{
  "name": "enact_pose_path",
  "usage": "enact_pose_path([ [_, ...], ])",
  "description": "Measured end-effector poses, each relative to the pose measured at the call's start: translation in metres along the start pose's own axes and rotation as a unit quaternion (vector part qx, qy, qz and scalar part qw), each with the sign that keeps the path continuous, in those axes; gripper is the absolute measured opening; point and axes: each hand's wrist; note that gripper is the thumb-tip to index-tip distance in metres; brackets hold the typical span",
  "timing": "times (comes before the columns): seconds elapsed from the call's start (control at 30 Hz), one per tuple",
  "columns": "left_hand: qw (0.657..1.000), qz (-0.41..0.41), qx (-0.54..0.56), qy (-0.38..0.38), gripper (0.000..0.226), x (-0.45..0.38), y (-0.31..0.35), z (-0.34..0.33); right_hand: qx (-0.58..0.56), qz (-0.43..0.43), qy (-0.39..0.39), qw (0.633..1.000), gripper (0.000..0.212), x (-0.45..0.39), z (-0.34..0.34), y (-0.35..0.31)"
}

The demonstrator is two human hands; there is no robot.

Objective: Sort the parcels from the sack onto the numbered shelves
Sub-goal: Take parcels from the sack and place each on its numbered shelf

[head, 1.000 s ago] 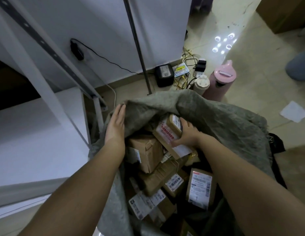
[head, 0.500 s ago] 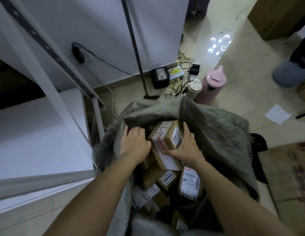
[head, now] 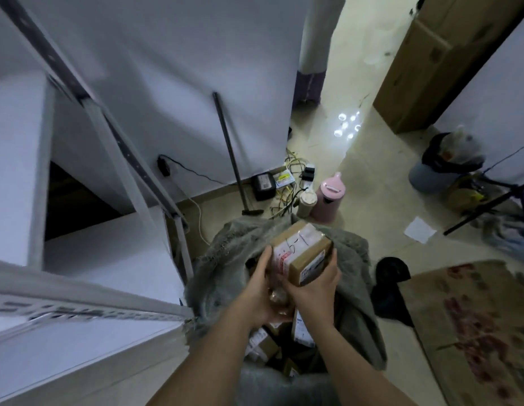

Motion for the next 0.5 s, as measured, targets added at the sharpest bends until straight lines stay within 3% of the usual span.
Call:
enact_pose_path([
  [0.17,0.995,-0.095,-0.025,-0.028,0.073,0.054,0.015,-0.025,-0.050,0.054,0.010,0.997,0.130,0.039,0.025,-0.053],
  [0.3,0.979,-0.191,-0.065,-0.017,0.095,0.100,0.035,-0.034,-0.109,0.128,-0.025,0.985,0.098,0.070,0.051,-0.092],
  [0.47,0.966,-0.237,-0.094,-0.031,0.088,0.142,0.049,-0.040,-0.248,0.057,-0.051,0.966,0.043,0.083,0.086,-0.143],
  [0.5,0.965,-0.244,-0.092,-0.035,0.081,0.151,0.048,-0.042,-0.283,0.027,-0.064,0.957,0.049,0.080,0.091,-0.150],
])
Point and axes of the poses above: each hand's wrist, its own x-axis away from the middle knuckle, its own z-axis out of the back of the hand, y = z × x, and after that the axes turned 4 degrees about -y, right-handed
